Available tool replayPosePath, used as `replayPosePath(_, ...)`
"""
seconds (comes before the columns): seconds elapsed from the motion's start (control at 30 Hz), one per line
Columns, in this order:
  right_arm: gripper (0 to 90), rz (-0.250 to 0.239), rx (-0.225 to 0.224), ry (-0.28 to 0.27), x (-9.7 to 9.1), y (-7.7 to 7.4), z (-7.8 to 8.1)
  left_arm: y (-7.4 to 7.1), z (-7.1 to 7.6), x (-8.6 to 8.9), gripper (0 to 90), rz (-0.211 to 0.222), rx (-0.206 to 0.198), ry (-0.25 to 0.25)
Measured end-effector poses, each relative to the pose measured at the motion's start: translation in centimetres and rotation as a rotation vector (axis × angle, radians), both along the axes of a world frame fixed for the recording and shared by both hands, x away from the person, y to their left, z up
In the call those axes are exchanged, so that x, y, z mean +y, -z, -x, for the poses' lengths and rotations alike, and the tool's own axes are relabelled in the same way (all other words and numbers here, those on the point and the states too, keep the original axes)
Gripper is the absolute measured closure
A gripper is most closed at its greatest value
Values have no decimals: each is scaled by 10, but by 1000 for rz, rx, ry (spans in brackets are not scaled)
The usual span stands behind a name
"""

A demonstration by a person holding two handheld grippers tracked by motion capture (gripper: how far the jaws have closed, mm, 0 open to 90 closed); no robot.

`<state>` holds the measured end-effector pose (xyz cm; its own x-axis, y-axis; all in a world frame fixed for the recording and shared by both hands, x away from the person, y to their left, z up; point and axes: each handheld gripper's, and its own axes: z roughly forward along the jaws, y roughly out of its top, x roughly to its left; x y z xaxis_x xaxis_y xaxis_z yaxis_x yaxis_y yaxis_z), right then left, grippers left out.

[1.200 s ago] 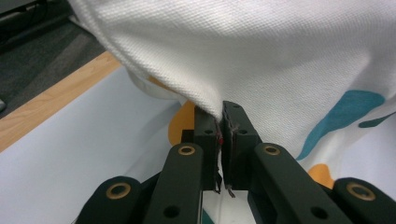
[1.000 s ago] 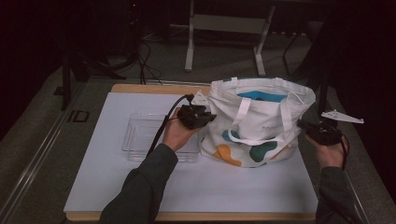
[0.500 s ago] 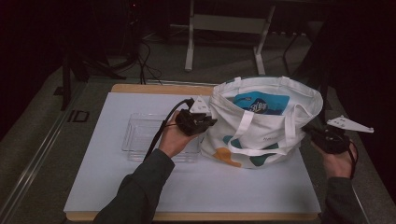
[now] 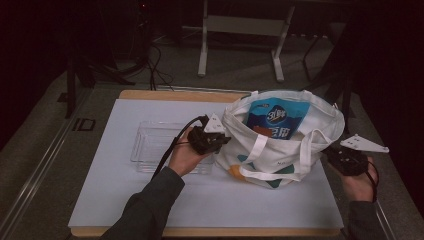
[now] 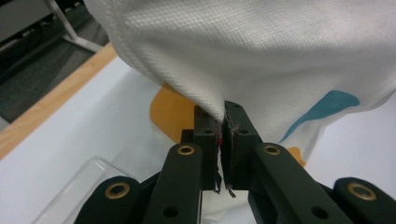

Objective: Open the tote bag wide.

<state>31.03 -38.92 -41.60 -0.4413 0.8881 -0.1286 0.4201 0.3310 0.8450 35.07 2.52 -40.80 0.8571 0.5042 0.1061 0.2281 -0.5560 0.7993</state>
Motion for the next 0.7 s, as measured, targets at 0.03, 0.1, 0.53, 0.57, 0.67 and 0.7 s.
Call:
replayPosePath(0.03, 891, 5, 3, -2, 1, 2, 0, 2, 0, -1, 854, -9, -1, 3)
replayPosePath(0.1, 890, 24, 9, -7, 3, 6, 1, 7, 2, -3, 854, -29, -3, -2)
replayPosePath(0.53, 890, 145, 63, -3, 15, 28, 3, 36, 6, -14, 855, -152, 14, -8)
replayPosePath(0.57, 890, 148, 70, 0, 16, 32, 3, 38, 6, -15, 854, -162, 13, -5)
replayPosePath(0.67, 890, 146, 99, 4, 15, 43, 2, 43, 9, -20, 854, -179, 9, 4)
replayPosePath(0.7, 890, 149, 110, 6, 15, 48, 2, 43, 9, -21, 854, -185, 8, 9)
